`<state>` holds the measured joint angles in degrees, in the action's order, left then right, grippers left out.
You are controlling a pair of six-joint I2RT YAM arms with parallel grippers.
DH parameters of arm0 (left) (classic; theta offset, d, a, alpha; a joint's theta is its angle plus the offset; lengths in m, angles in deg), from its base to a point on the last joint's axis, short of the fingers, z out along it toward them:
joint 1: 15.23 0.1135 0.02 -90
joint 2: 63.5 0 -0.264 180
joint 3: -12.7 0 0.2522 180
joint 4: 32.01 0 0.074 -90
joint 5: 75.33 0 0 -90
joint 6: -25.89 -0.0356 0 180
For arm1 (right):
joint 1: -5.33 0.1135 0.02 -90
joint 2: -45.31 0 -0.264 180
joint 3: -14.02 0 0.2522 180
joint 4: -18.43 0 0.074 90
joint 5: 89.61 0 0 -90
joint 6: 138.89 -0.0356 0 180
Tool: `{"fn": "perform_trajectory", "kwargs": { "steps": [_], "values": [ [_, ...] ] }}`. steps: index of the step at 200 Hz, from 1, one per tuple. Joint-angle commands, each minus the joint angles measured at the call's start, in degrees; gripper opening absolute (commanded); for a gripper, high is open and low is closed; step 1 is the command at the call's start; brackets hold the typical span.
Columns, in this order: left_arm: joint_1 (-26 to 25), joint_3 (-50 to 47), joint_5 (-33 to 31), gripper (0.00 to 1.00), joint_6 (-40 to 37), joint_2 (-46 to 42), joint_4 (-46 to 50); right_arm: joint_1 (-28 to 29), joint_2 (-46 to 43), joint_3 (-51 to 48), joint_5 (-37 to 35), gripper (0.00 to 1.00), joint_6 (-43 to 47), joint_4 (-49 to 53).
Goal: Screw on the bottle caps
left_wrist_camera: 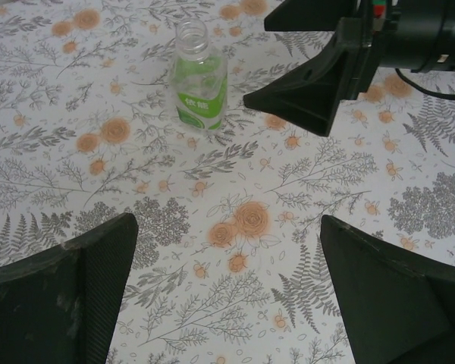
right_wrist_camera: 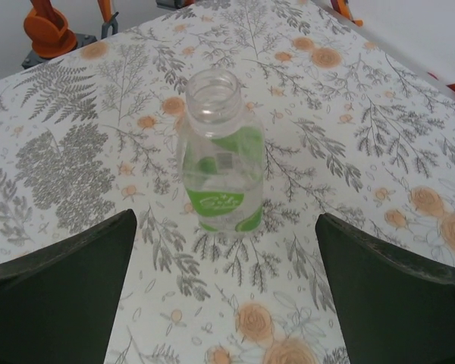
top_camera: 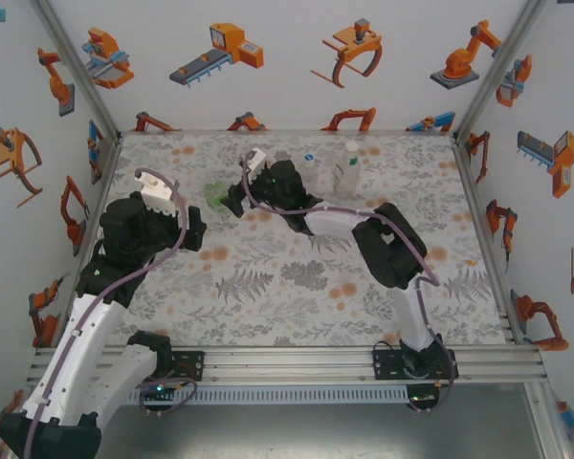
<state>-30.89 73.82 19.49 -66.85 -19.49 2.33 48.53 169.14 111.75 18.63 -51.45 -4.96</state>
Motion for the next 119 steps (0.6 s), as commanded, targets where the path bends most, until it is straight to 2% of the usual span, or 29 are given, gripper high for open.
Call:
{"fn": "perform_trajectory", "kwargs": {
  "steps": [1,52,119],
  "values": [
    [1.74,-0.64,3.21,0.98,0.55,-0.59,-2.07,0.39,2.71,4.86,-0.45,0.99,-1.25,-3.18],
    [5.36,-0.42,7.6,0.94,1.1,0.13,-2.24,1.1,10.39,13.95,1.05,0.99,-4.04,-3.45],
    [6.43,-0.9,8.45,0.92,1.21,0.02,-2.55,1.62,18.49,23.74,1.49,0.94,-6.01,-1.29]
  ]
}}
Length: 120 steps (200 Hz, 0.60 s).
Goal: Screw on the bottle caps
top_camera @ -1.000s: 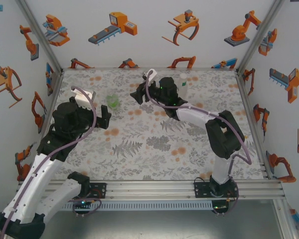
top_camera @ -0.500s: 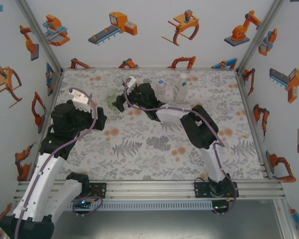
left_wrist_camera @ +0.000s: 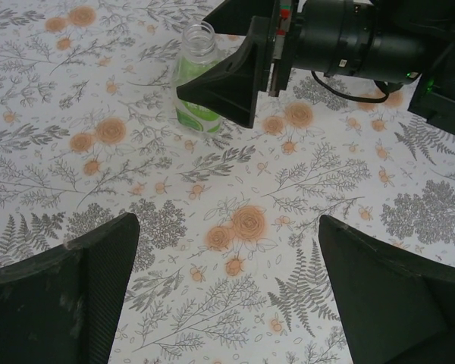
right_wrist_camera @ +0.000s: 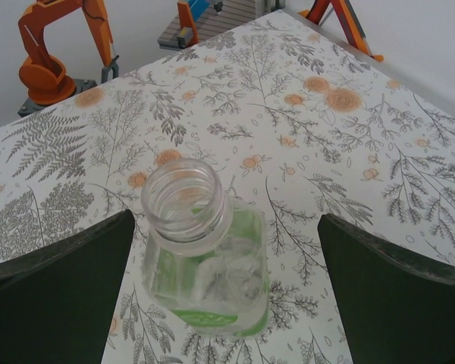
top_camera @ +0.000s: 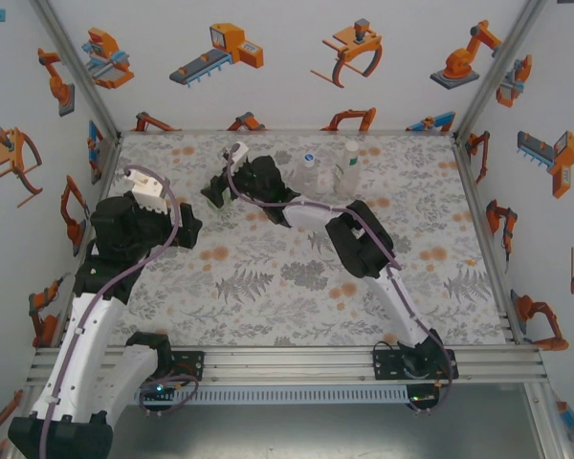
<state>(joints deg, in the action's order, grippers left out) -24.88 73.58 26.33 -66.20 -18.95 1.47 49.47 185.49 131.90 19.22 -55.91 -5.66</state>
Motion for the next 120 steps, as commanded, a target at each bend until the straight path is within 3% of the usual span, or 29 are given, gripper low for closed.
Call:
{"fn": "perform_trajectory", "kwargs": {
  "steps": [1,72,120],
  "values": [
    [0.46,-0.68,1.56,0.92,0.53,-0.61,-1.7,0.68,2.3,3.7,0.88,0.94,-1.57,-0.58],
    [0.49,-1.39,2.42,0.91,0.65,-1.17,-2.75,0.8,6.51,8.37,1.54,0.68,-1.49,0.78],
    [0.52,-1.59,2.51,0.91,0.44,-1.27,-2.88,0.84,3.67,5.99,1.96,0.58,-1.26,1.02]
  ]
}}
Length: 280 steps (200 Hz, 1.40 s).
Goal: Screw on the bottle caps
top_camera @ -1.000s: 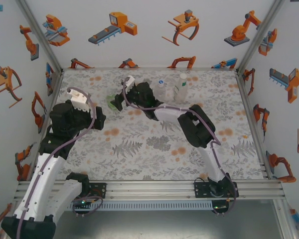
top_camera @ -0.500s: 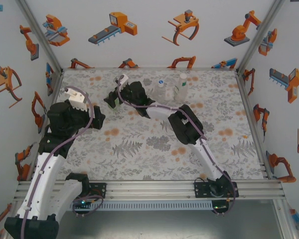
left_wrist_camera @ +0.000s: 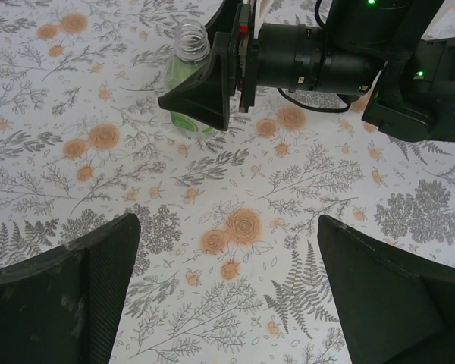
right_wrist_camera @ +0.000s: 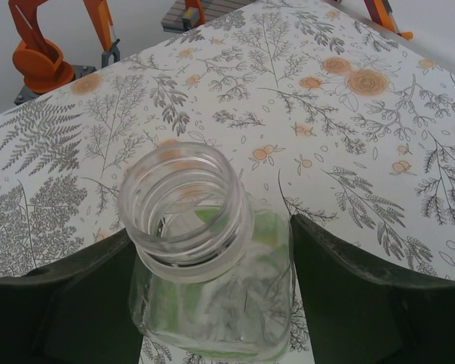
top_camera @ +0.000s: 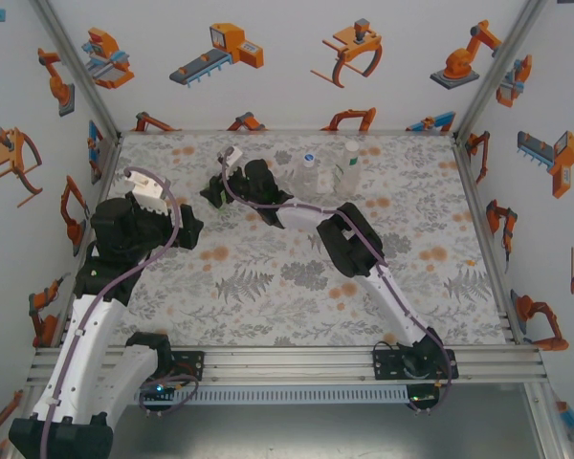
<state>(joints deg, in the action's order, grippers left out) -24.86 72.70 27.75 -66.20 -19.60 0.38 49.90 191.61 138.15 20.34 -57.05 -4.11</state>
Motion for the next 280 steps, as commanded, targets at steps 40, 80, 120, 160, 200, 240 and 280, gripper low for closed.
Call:
{"fn": "perform_trajectory", "kwargs": {
  "steps": [40,80,120,160,200,240,280],
  "values": [
    [0.5,-1.06,1.44,0.9,0.04,-1.14,-1.95,0.43,-10.22,-8.39,0.73,0.45,1.9,-1.4],
    [0.54,-1.32,3.11,0.9,-0.25,-1.77,-2.85,0.25,-21.4,-21.05,1.6,0.45,2.76,-2.73],
    [0.41,-2.83,10.53,0.9,0.17,-3.08,-6.1,-1.32,-34.23,-33.65,3.89,0.44,0.03,-3.32],
    [-0.21,-4.93,13.17,0.91,4.93,-4.29,-11.62,-3.06,-45.78,-42.49,8.05,0.43,-3.73,-3.34],
    [-1.24,-5.81,21.9,0.9,9.04,-3.15,-16.59,-5.0,-56.29,-49.35,11.6,0.43,-7.18,-3.0],
    [-7.42,-8.42,26.91,0.9,10.85,-3.3,-26.85,-5.47,-66.43,-52.16,16.06,0.42,-7.0,3.21],
    [-13.92,-10.31,27.0,0.93,12.02,-3.12,-35.21,-5.4,-75.19,-52.92,20.25,0.4,-7.63,9.3]
  ]
}}
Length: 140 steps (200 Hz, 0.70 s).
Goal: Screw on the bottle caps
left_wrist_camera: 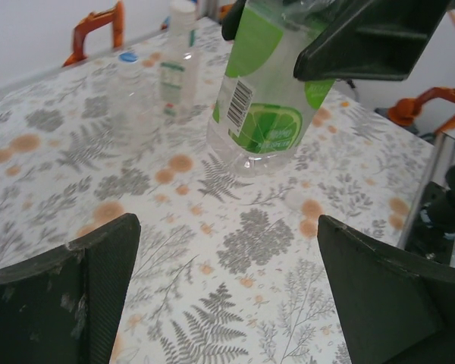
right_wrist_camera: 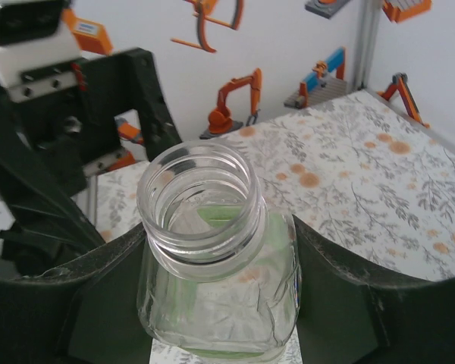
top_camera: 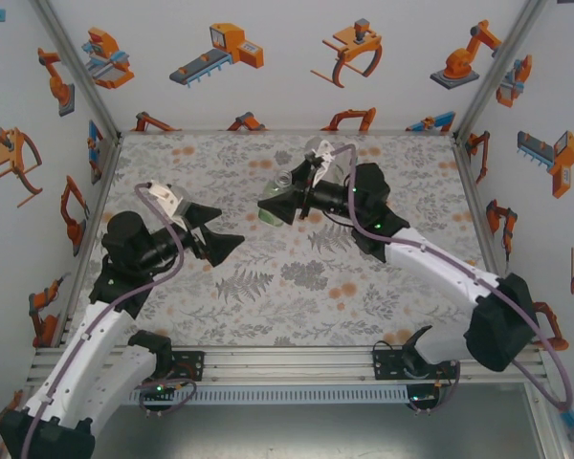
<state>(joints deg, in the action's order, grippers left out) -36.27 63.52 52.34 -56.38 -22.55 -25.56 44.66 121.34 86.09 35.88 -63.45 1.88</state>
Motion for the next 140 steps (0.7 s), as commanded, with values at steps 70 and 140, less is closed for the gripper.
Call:
{"fn": "perform_trajectory", "kwargs": {
  "steps": [70,140],
  "values": [
    [-12.47,-3.01,6.67,0.95,4.78,5.01,-26.06,0.91,-11.56,-1.88,14.65,0.34,-8.26,1.2],
    [-22.79,3.86,6.05,0.91,0.95,12.03,-24.71,4.09,-13.44,-2.41,14.82,0.32,-9.26,0.02]
  ]
}}
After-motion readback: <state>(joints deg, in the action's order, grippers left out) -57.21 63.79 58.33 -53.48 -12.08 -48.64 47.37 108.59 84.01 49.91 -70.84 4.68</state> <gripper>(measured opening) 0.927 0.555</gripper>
